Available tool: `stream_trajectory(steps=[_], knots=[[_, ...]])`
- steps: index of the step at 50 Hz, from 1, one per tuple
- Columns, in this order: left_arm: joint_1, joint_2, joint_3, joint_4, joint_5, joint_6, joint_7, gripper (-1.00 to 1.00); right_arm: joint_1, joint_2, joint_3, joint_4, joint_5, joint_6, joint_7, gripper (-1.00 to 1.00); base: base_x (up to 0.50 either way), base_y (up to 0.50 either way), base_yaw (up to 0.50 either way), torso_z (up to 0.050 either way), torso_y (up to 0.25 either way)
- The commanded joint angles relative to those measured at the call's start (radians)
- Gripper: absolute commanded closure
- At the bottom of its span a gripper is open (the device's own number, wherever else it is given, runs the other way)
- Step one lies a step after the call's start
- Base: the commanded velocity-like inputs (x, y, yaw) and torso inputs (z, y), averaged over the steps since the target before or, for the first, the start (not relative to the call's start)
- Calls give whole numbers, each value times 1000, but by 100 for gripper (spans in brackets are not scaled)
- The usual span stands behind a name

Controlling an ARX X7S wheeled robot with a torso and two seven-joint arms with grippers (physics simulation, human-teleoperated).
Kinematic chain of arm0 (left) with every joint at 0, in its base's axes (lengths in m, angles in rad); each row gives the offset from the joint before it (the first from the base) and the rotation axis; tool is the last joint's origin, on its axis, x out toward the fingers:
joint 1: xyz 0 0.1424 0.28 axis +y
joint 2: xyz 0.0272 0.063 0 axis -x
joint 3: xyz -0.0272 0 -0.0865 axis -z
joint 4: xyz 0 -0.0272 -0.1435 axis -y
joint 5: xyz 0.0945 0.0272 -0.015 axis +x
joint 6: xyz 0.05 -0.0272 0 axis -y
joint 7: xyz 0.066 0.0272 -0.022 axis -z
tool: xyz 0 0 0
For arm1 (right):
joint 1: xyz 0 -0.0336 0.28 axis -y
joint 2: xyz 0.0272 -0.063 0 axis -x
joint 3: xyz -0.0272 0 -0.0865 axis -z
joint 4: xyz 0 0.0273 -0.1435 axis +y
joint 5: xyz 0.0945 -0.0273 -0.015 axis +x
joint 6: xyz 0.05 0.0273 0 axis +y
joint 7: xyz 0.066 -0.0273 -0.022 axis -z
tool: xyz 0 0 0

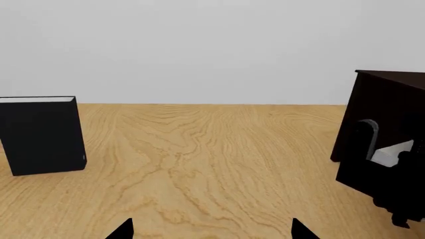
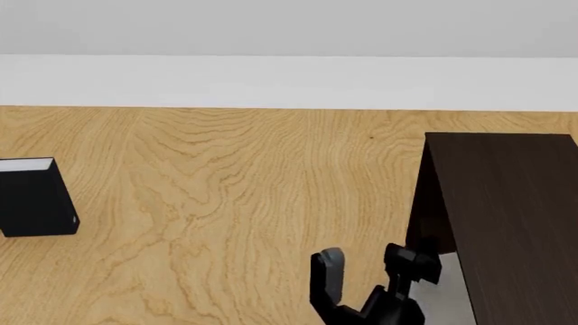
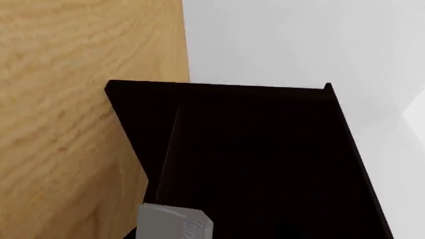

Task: Pick up the book on the right and place it on the cabinet shelf.

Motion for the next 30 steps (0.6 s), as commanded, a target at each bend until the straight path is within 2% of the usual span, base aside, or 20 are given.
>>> stream_trajectory(steps=[1,5,10,18,30], knots=[[0,2,-3,8,-4,3,2,-100,-4,109,52,-212,132,62,-127,-100,0,-4,0,0,0],[1,1,-3,8,-5,5,2,-100,-5,130,56,-287,142,93,-119,-100,0,-1,-1,0,0],[1,0,-2,5,-5,10,2,-100,-9,195,83,-542,177,170,-82,-100,0,0,0,0,0],[2,-1,-1,6,-5,13,-1,-100,-11,240,132,-761,227,232,-56,-100,0,0,0,0,0],[4,-2,1,1,-5,24,-2,-100,-5,260,147,-945,247,322,-4,-100,0,0,0,0,0]])
